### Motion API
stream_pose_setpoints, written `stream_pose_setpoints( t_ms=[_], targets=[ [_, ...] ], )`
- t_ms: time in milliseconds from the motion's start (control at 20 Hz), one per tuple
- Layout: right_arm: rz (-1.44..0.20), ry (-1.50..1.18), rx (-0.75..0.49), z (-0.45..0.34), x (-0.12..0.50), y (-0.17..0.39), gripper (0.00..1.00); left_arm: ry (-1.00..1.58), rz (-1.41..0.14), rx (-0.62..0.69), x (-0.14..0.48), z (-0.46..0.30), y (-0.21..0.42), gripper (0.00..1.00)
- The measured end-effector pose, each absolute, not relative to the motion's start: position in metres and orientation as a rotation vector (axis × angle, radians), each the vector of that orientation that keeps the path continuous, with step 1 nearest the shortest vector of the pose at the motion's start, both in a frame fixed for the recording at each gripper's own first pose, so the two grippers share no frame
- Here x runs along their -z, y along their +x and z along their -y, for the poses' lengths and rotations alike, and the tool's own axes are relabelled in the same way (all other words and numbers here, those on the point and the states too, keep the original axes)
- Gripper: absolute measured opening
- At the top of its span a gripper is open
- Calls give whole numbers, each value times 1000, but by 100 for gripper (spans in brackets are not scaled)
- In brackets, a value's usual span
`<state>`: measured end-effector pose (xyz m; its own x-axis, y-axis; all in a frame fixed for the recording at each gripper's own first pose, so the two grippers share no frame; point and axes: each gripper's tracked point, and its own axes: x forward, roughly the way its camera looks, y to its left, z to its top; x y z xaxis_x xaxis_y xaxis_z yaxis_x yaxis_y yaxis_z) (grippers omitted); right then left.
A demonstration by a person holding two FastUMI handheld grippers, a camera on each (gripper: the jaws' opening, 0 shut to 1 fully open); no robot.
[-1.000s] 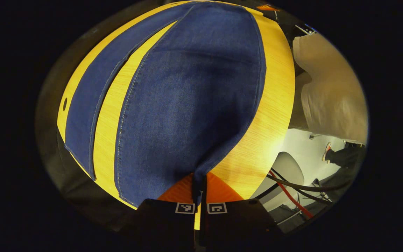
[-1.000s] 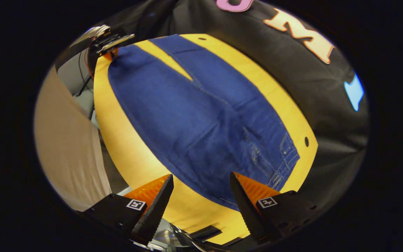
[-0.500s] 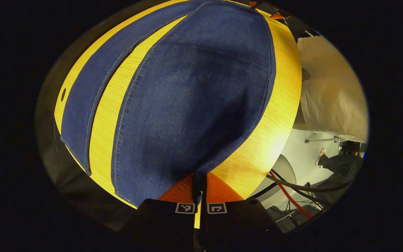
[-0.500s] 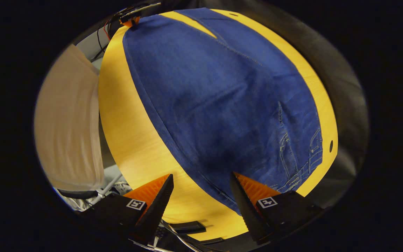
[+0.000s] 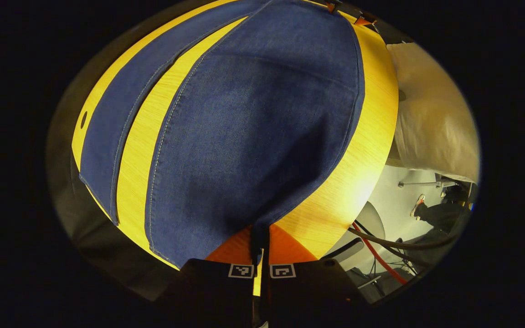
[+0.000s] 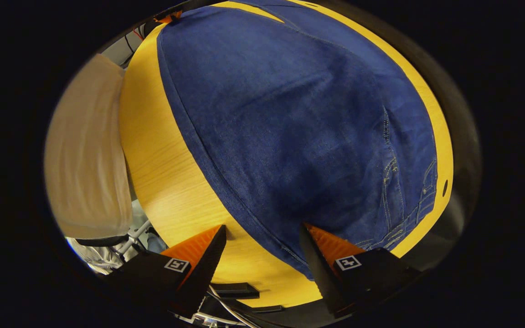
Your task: Grasp the waist and the cuffs of the jeans and fold them to make the two legs overlap; first hold the waist and fold one-third of the jeans toward the cuffs, then hold the cuffs and fold the remaining one-third in the same direction to finish folding.
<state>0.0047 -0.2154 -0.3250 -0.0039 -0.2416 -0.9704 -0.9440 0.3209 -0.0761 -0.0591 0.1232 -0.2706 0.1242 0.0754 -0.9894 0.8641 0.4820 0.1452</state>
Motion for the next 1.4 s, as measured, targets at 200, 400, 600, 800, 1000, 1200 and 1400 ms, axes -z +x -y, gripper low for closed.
stream_pose_setpoints(
  t_ms=[200, 400, 600, 800, 1000, 1200, 1400],
  targets=[
    [-1505, -1149, -784, 217, 327, 5, 95, 916, -1343, 714, 270, -123, -59, 0],
    [-1532, -1154, -746, 216, 325, 5, 95, 903, -1343, 709, 270, -122, -58, 0],
    [-1568, -1165, -710, 212, 323, 4, 84, 911, -1330, 696, 270, -123, -58, 0],
    [-1576, -1178, -692, 196, 320, 11, 60, 895, -1333, 680, 270, -123, -58, 0],
    [-1534, -1183, -656, 191, 320, 26, 28, 894, -1341, 695, 270, -123, -58, 0],
    [-1522, -1072, -582, 190, 325, 30, 11, 900, -1323, 712, 270, -123, -57, 0],
    [-1512, -984, -527, 192, 321, 28, 3, 881, -1327, 691, 270, -123, -57, 0]
  ],
)
